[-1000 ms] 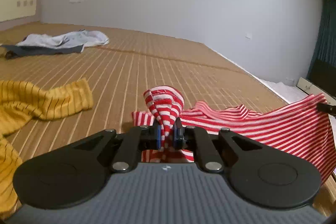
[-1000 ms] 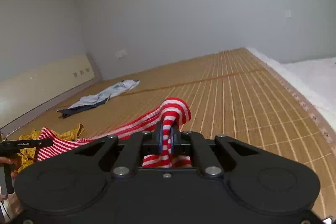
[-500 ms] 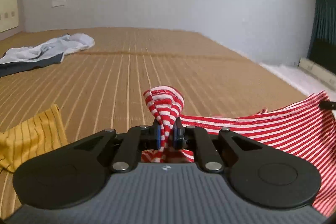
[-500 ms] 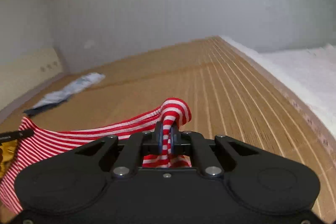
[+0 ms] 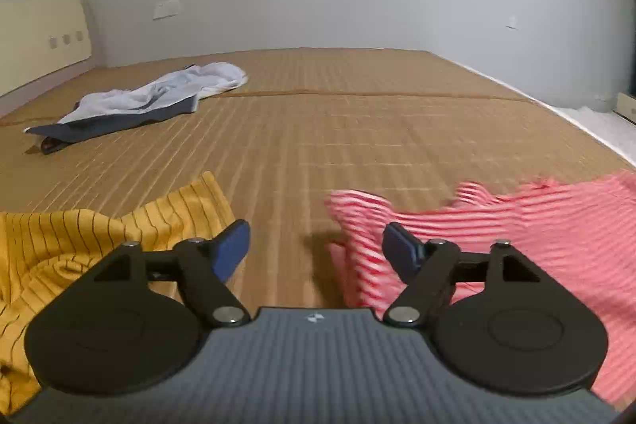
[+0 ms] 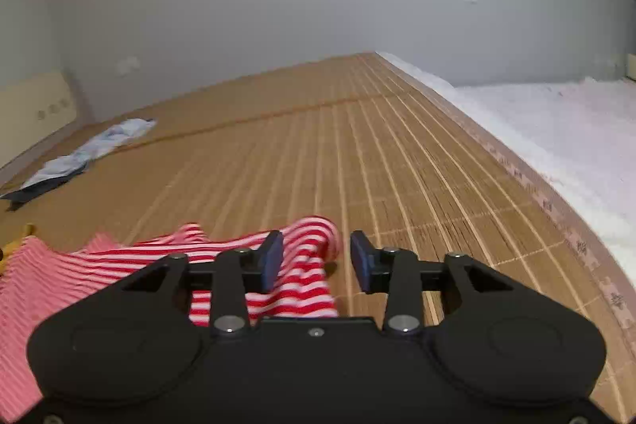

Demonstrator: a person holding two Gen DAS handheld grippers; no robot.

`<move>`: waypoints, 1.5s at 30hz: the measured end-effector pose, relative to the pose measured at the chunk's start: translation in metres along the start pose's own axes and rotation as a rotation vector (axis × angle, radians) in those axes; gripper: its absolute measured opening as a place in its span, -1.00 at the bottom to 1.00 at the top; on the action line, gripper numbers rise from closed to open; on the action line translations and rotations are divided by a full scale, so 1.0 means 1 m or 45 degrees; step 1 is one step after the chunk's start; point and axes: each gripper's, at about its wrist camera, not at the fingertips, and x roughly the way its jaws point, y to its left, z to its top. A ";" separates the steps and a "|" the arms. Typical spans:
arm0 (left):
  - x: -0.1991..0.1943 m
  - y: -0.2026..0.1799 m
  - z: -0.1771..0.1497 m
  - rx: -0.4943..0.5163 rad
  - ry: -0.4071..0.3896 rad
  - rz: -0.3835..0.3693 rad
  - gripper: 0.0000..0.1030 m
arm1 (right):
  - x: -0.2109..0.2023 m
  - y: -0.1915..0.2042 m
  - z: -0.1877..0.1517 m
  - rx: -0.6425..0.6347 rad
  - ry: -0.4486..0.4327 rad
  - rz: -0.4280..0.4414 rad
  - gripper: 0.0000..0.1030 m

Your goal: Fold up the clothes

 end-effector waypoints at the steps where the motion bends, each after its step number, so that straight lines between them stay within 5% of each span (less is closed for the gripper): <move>1: -0.009 -0.011 -0.001 0.005 0.000 -0.038 0.60 | -0.011 0.005 0.000 -0.010 -0.017 0.039 -0.16; 5: -0.011 -0.066 -0.013 0.052 0.041 -0.135 0.61 | -0.032 0.047 -0.015 -0.103 -0.014 0.250 0.04; 10: 0.007 -0.118 -0.060 0.412 0.208 0.039 0.62 | -0.019 0.113 -0.062 -0.284 0.157 0.460 0.00; 15: -0.029 -0.069 -0.081 0.187 0.216 0.021 0.64 | -0.014 0.095 -0.080 -0.398 0.245 0.295 -0.21; 19: -0.055 -0.044 -0.093 0.197 0.250 0.111 0.65 | -0.026 0.046 -0.067 -0.288 0.251 0.257 -0.76; 21: -0.067 -0.041 -0.090 0.201 0.248 0.191 0.65 | -0.040 0.034 -0.064 -0.279 0.233 0.176 -0.74; 23: -0.077 -0.044 -0.089 0.252 0.229 0.263 0.65 | -0.059 0.029 -0.071 -0.311 0.188 0.065 -0.20; 25: -0.089 -0.050 -0.087 0.275 0.196 0.279 0.63 | -0.076 0.030 -0.073 -0.327 0.149 0.058 -0.07; 27: -0.097 -0.061 -0.082 0.278 0.141 0.232 0.63 | -0.087 0.034 -0.071 -0.334 0.144 0.139 -0.07; 31: -0.092 -0.092 -0.072 0.249 0.060 -0.079 0.63 | -0.088 0.068 -0.078 -0.408 0.132 0.303 -0.05; 33: -0.081 -0.112 -0.078 0.354 0.102 -0.053 0.63 | -0.076 0.093 -0.087 -0.454 0.167 0.394 -0.05; 36: -0.065 -0.116 -0.097 0.610 0.215 0.111 0.65 | -0.058 0.117 -0.102 -0.535 0.207 0.443 -0.05; 40: -0.079 -0.067 -0.097 0.396 0.300 0.084 0.66 | -0.055 0.104 -0.110 -0.553 0.260 0.330 -0.05; 45: -0.095 -0.027 -0.094 0.299 0.316 0.108 0.66 | -0.064 0.054 -0.101 -0.472 0.298 0.172 -0.12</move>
